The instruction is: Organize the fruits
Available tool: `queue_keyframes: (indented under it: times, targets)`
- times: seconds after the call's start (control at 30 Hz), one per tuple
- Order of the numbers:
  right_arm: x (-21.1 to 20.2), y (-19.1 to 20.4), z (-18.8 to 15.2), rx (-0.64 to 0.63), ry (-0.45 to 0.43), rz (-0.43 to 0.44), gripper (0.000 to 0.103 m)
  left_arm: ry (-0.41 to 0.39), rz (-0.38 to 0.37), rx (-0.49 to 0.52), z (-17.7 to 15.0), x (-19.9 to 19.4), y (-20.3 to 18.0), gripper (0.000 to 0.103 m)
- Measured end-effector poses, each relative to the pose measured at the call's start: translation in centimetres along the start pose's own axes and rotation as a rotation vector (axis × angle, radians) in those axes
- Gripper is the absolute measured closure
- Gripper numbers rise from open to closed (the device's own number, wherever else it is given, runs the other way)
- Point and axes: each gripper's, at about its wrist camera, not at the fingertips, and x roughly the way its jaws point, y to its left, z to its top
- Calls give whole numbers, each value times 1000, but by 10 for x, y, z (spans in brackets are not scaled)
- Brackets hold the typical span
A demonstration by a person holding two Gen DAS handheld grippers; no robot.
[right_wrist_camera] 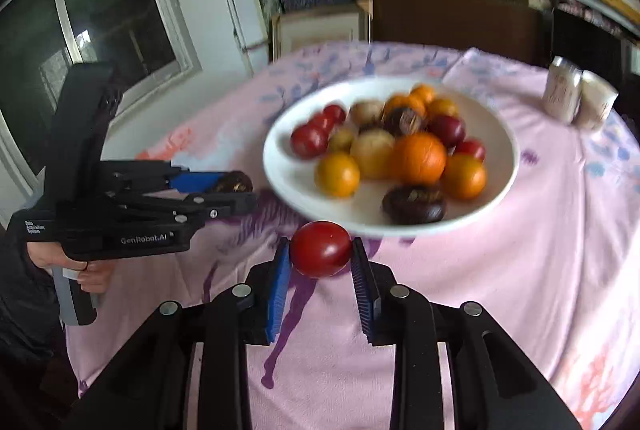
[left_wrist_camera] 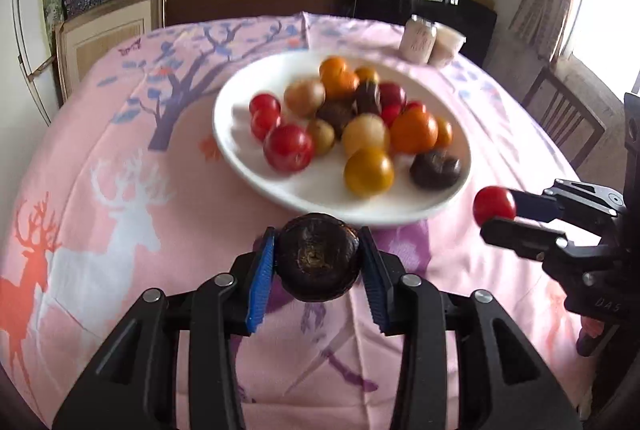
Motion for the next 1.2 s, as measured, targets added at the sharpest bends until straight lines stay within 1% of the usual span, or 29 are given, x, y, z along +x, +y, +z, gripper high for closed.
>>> queue_keyframes:
  times: [0.03,0.1,0.17,0.2,0.27,0.3,0.33,0.37,0.4,0.47,0.53,0.57,0.63,0.67,0.7,0.77,0.8,0.83,0.9,0.93,1.0,1.07,1.13,1.17,1.2]
  targets:
    - [-1,-5,12,-4,-22,-31,73,-12,-9,-15,8,0,0,64]
    - [4,-17,33,12,-37,-58,73,-45,-19,-29,25,2,-1,63]
    - [18,-31,52,39,-29,-83,73,-75,23,-37,43,11,0,63]
    - [24,-36,57,44,-22,-90,73,-70,48,-48,51,19,2,63]
    - [40,-47,66,39,1,-99,72,-44,42,-72,62,34,8,63]
    - [49,-50,69,34,14,-110,68,-31,39,-77,66,41,10,63]
    - [54,-53,70,36,24,-153,39,-25,41,-80,68,44,11,54]
    - [54,-55,69,45,16,-204,22,-23,54,-85,69,47,12,20]
    - [48,-55,67,50,-16,-239,7,-28,71,-91,69,47,13,4]
    - [35,-51,61,40,-57,-270,7,-59,136,-79,68,40,13,4]
    - [19,-49,53,62,-78,-341,7,-89,189,-58,61,31,12,4]
    - [12,-47,49,75,-83,-372,7,-95,213,-68,56,25,11,4]
    - [-2,-40,37,114,-80,-419,6,-109,229,-84,44,10,10,4]
    - [-10,-35,29,131,-79,-430,6,-124,234,-84,39,4,9,4]
    - [-18,-30,23,140,-90,-430,6,-148,256,-74,30,-8,3,4]
    - [-27,-25,12,154,-131,-437,5,-187,301,-48,18,-21,-6,4]
    - [-33,-21,6,169,-156,-446,5,-222,334,-35,9,-30,-12,4]
    - [-36,-19,0,183,-177,-443,4,-247,349,-31,3,-35,-16,4]
    - [-41,-18,-8,209,-217,-419,4,-300,356,-38,-11,-46,-21,4]
    - [-42,-18,-11,220,-217,-420,4,-317,348,-45,-14,-48,-22,4]
    - [-40,-19,-13,213,-186,-429,4,-364,330,-78,-25,-53,-19,4]
    - [-42,-20,-14,220,-199,-451,4,-356,339,-75,-26,-54,-19,4]
    - [-43,-21,-15,225,-201,-458,4,-377,370,-60,-27,-55,-20,4]
    - [-44,-20,-17,226,-206,-458,4,-379,372,-73,-28,-55,-18,4]
    - [-44,-19,-17,225,-208,-462,4,-379,351,-83,-29,-56,-17,4]
